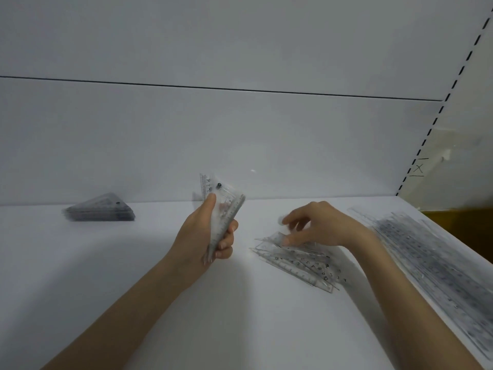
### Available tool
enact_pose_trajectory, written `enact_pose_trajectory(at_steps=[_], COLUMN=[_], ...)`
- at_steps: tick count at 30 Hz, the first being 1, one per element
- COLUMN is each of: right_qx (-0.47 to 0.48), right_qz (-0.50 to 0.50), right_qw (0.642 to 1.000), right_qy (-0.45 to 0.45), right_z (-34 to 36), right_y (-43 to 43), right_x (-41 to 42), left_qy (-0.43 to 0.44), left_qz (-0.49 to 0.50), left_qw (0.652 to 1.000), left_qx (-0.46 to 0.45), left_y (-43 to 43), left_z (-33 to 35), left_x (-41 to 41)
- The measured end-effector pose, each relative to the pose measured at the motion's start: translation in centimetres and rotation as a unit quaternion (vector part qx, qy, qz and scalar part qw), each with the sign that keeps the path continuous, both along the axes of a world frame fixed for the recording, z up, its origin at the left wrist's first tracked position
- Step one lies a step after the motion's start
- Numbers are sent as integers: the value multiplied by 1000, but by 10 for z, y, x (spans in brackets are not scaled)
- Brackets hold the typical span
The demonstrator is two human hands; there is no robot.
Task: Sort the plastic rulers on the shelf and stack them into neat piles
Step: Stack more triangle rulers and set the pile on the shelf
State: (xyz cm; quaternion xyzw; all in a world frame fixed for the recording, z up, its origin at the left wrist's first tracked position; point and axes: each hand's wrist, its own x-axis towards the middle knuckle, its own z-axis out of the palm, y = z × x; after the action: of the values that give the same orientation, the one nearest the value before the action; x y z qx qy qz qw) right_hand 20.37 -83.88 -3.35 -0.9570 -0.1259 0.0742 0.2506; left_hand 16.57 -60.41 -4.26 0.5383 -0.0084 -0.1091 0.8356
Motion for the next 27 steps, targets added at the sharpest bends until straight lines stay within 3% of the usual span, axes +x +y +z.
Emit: enact_pose_trajectory(at_steps=[10, 12, 14, 17, 19, 24, 27], right_qx=[12, 86, 218, 415, 498, 577, 556], right_qz=[23, -1, -31, -46, -31, 20, 1], right_qw=[999, 993, 971, 906, 865, 816, 830], right_qy=[-40, -78, -89, -66, -43, 25, 39], right_z=[2, 11, 21, 30, 32, 31, 24], right_y=[8, 3, -2, -3, 3, 30, 46], right_x=[-1, -4, -10, -18, -22, -31, -33], left_qy=[3, 4, 3, 1, -3, -12, -26], left_qz=[0, 0, -3, -5, -4, -9, -11], left_qw=[1000, 1000, 1000, 1000, 1000, 1000, 999], left_qx=[15, 13, 11, 8, 8, -3, -26], left_y=[-1, -1, -2, -1, -1, -3, -2], left_z=[-2, -2, -2, -2, -2, -1, 0], left_x=[-1, -1, -1, -1, -1, -2, -2])
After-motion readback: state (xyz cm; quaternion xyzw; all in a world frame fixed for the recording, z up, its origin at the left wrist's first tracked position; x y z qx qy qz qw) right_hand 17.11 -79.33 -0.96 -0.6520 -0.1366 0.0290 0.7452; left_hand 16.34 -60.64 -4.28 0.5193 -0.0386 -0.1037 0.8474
